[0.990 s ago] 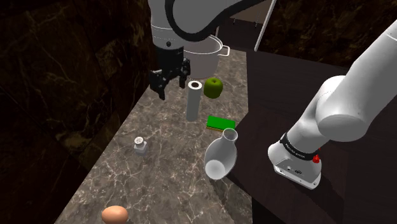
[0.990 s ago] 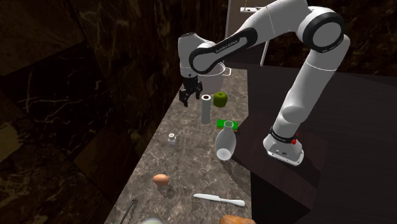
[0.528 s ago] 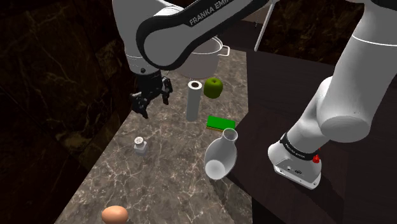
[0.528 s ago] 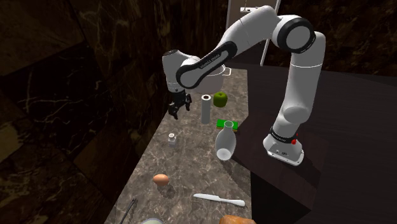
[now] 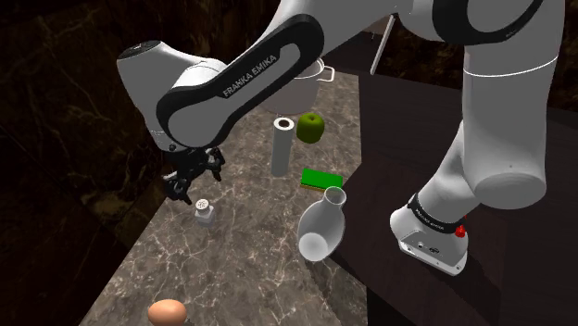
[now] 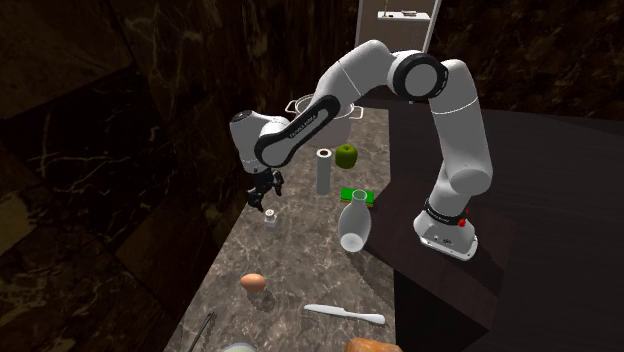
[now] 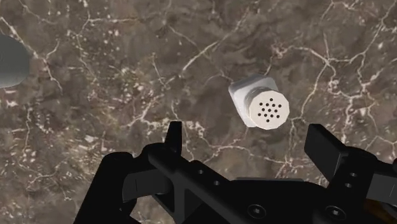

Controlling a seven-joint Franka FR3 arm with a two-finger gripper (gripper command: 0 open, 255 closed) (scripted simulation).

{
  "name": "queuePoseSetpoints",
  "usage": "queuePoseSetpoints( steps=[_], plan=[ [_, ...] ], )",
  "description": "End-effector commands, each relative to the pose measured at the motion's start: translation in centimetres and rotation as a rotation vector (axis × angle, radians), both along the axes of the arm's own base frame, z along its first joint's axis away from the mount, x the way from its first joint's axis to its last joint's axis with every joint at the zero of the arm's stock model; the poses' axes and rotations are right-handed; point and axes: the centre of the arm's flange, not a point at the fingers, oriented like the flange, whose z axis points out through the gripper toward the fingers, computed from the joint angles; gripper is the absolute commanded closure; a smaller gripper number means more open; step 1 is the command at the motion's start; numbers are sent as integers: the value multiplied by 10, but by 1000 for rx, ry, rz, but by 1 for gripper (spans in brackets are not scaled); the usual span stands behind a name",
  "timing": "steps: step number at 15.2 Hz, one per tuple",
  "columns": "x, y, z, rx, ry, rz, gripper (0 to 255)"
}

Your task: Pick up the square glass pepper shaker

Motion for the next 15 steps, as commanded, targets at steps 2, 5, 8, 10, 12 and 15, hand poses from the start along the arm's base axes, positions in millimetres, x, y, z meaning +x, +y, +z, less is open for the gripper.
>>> queuePoseSetpoints(
  steps=[2, 5, 8, 10, 12, 15],
  plan=[
    [8, 28, -30, -13, 15, 12, 0],
    [8, 28, -46, -13, 15, 12, 0],
    [8, 28, -62, -13, 15, 12, 0],
    [7, 28, -70, -13, 15, 12, 0],
    [8, 29, -70, -13, 16, 12, 255],
    [8, 29, -71, -14, 16, 12, 255]
  ],
)
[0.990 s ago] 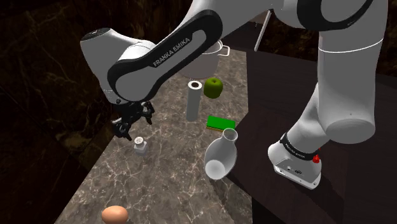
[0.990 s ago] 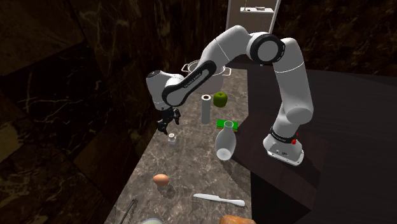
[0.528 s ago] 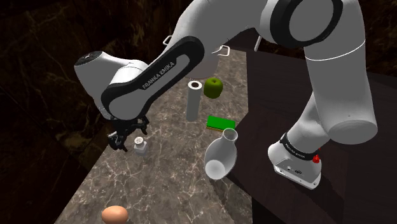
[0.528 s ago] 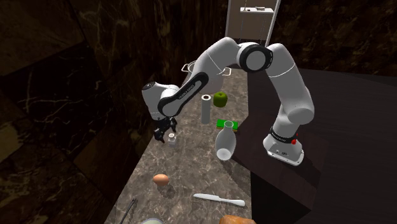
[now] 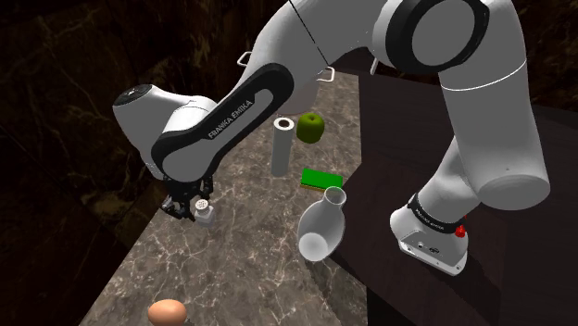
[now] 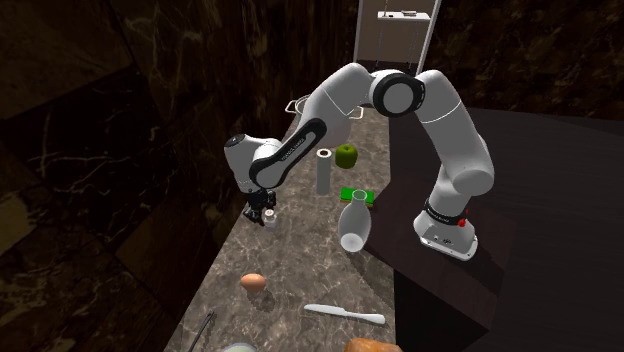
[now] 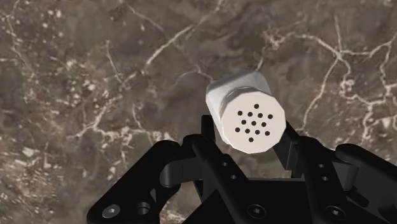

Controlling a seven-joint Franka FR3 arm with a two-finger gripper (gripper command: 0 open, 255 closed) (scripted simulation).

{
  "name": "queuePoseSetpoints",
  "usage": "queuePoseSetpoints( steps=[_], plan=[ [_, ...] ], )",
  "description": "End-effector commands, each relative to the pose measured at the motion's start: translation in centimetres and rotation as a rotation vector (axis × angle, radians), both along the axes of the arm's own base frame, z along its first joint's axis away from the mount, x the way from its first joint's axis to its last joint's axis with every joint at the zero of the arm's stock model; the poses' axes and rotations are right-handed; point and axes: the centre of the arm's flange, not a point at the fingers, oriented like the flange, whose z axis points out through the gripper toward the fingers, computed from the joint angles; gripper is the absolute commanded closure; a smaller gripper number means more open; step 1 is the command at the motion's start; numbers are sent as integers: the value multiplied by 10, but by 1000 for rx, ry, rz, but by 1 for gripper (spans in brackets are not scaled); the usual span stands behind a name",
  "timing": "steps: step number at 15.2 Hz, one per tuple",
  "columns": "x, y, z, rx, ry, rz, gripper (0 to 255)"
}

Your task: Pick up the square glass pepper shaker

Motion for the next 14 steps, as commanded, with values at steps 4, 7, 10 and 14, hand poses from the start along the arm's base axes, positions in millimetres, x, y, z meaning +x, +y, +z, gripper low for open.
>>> queuePoseSetpoints(
  steps=[4, 7, 10, 14],
  plan=[
    [0, -1, -1, -1, 1, 0, 255],
    [-1, -1, 5, -1, 1, 0, 255],
    [-1, -1, 21, -1, 1, 0, 255],
    [-1, -1, 42, -1, 1, 0, 255]
  ],
)
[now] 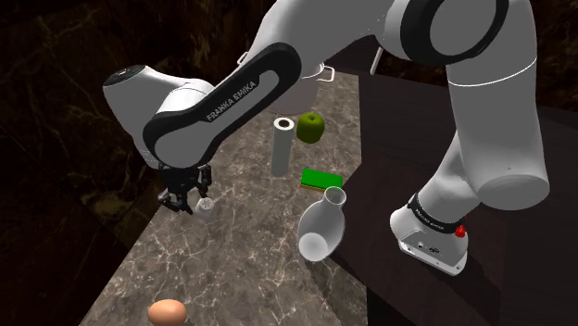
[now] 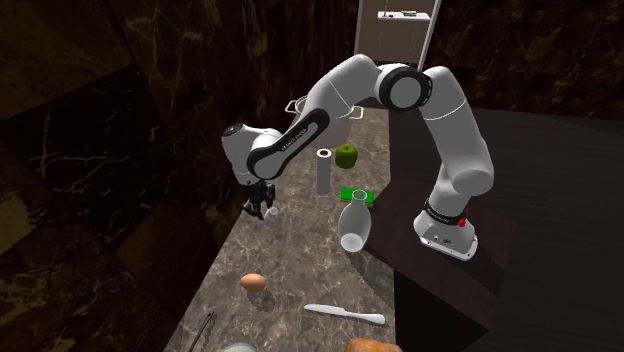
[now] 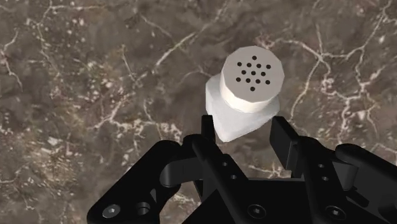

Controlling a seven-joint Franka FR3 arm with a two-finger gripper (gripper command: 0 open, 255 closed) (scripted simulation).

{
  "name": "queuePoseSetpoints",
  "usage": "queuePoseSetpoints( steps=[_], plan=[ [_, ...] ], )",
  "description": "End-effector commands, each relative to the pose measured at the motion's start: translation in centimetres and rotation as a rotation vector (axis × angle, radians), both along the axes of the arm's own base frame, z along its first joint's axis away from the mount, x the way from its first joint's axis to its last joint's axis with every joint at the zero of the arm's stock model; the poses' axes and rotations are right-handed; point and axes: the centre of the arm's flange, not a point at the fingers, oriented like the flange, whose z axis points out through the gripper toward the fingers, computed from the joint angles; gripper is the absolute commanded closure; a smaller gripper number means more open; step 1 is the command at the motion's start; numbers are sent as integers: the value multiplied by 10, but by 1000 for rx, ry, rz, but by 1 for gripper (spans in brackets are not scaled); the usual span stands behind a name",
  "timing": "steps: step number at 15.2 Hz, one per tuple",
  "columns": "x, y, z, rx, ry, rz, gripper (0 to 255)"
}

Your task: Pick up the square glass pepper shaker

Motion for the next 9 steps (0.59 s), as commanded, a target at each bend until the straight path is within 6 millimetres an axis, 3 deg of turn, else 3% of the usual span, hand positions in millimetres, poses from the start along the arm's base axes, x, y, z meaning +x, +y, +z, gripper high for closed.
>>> queuePoseSetpoints(
  steps=[1, 7, 9],
  plan=[
    [0, 0, 12, 0, 0, 0, 255],
    [0, 0, 43, 0, 0, 0, 255],
    [0, 0, 44, 0, 0, 0, 255]
  ],
)
